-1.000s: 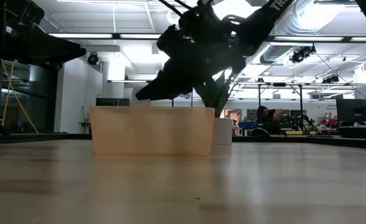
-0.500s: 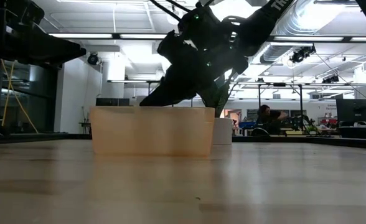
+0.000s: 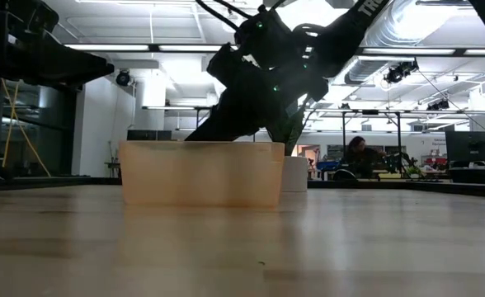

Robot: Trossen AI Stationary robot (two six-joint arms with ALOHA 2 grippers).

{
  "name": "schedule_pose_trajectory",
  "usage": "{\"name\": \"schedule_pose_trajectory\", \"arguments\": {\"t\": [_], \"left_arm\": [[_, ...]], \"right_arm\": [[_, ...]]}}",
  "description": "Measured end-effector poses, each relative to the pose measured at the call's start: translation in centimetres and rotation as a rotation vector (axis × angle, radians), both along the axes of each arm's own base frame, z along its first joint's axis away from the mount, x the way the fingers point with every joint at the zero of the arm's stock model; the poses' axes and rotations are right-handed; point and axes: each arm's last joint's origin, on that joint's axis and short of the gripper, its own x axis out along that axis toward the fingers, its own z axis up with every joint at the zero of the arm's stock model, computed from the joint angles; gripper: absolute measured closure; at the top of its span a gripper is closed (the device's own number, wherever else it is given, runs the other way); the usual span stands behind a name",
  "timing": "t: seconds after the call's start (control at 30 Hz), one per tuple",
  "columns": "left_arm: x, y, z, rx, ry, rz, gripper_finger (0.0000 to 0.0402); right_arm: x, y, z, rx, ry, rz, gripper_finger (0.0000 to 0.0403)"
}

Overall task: Pick and place pill bottles into a basket
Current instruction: Put the top transparent pill bottle into the orange container, then put the white pill bottle into the orange container

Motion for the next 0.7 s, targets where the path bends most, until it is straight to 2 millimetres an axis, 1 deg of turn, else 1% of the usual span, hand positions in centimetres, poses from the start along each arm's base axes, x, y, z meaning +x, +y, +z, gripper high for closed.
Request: {"name": "schedule_pose_trajectory", "arguments": {"t": [0.07, 0.13, 0.17, 0.23, 0.3, 0.37, 0.43, 0.5, 0.63, 0.7], "left_arm": [[0.0, 0.0, 0.0, 0.000, 0.000, 0.000, 0.0229], [0.0, 0.0, 0.0, 0.000, 0.000, 0.000, 0.0229], [0.0, 0.0, 0.0, 0.000, 0.001, 0.000, 0.0229], [0.0, 0.0, 0.0, 0.000, 0.000, 0.000, 0.0229], [0.0, 0.0, 0.0, 0.000, 0.001, 0.000, 0.0229], [0.0, 0.0, 0.0, 0.000, 0.001, 0.000, 0.0229], [0.0, 0.0, 0.0, 0.000, 0.000, 0.000, 0.0229], [0.0, 0.0, 0.0, 0.000, 0.001, 0.000, 0.0229], [0.0, 0.0, 0.0, -0.002, 0.000, 0.000, 0.0229], [0.0, 0.0, 0.0, -0.010, -0.001, -0.001, 0.0229]], "right_arm": [[-0.1, 0.0, 0.6, 0.003, -0.016, -0.003, 0.0211], [-0.3, 0.0, 2.3, -0.001, -0.066, -0.008, 0.0211], [-0.6, 0.0, 3.7, -0.012, -0.095, -0.028, 0.0212], [-1.5, 0.4, 6.2, -0.052, -0.143, -0.106, 0.0217], [-3.2, 1.3, 7.7, -0.119, -0.172, -0.139, 0.0229], [-5.5, 2.3, 8.5, -0.150, -0.188, -0.136, 0.0246], [-8.5, 3.1, 8.7, -0.150, -0.186, -0.150, 0.0266], [-11.8, 3.6, 8.7, -0.142, -0.231, -0.202, 0.0287], [-18.5, 4.0, 7.2, -0.106, -0.321, -0.271, 0.0327], [-21.4, 3.9, 7.0, -0.072, -0.385, -0.272, 0.0345]]}}
